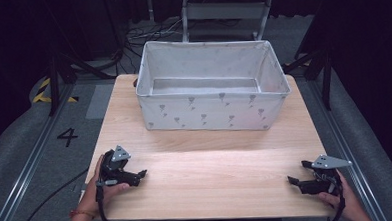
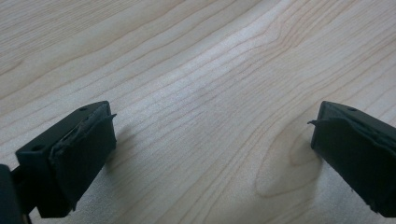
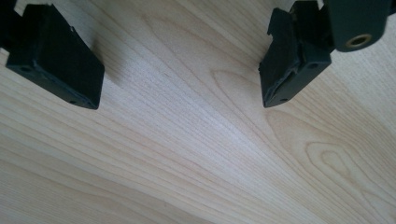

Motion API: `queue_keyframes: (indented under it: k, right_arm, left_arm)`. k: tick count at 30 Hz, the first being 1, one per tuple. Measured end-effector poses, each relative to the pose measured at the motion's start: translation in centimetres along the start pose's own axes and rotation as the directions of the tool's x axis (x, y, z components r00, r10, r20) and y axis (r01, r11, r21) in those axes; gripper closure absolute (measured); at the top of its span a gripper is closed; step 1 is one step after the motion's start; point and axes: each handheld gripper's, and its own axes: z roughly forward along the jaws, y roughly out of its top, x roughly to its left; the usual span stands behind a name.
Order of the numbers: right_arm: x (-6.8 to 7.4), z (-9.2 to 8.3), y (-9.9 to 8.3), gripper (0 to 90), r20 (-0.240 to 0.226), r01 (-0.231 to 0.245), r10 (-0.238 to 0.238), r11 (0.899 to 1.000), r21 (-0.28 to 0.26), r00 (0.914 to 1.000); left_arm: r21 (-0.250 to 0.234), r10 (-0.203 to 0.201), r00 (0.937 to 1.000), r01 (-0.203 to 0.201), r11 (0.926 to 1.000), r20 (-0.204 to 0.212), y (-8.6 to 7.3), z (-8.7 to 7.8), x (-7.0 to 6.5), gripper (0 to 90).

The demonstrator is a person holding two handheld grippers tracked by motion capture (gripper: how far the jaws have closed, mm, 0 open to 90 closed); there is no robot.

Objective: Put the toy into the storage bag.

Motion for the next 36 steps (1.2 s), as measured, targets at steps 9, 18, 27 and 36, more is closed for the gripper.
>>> queue_keyframes:
  k: [9,18,27,36]
  right_arm:
    - [0.0,0.0,0.0,14.2,0.001,0.0,0.0,1.0,0.0,1.0]
    - [0.03,0.0,-0.01,14.1,0.002,-0.001,0.001,1.0,0.0,1.0]
    - [0.03,0.0,0.0,14.1,0.002,-0.001,0.001,1.0,0.0,1.0]
    - [0.03,0.0,0.0,14.1,0.002,-0.001,0.001,1.0,0.0,1.0]
  left_arm:
    - [0.0,0.0,1.0,0.0,1.0,0.0,0.0,0.0,0.0,0.2]
    - [0.0,0.0,1.0,0.0,1.0,0.0,0.0,0.0,-0.01,0.2]
    - [-0.001,-0.006,1.0,0.006,1.0,-0.006,0.02,0.02,-0.06,0.3]
    - [-0.001,-0.006,1.0,0.006,1.0,-0.007,0.02,0.02,-0.06,0.2]
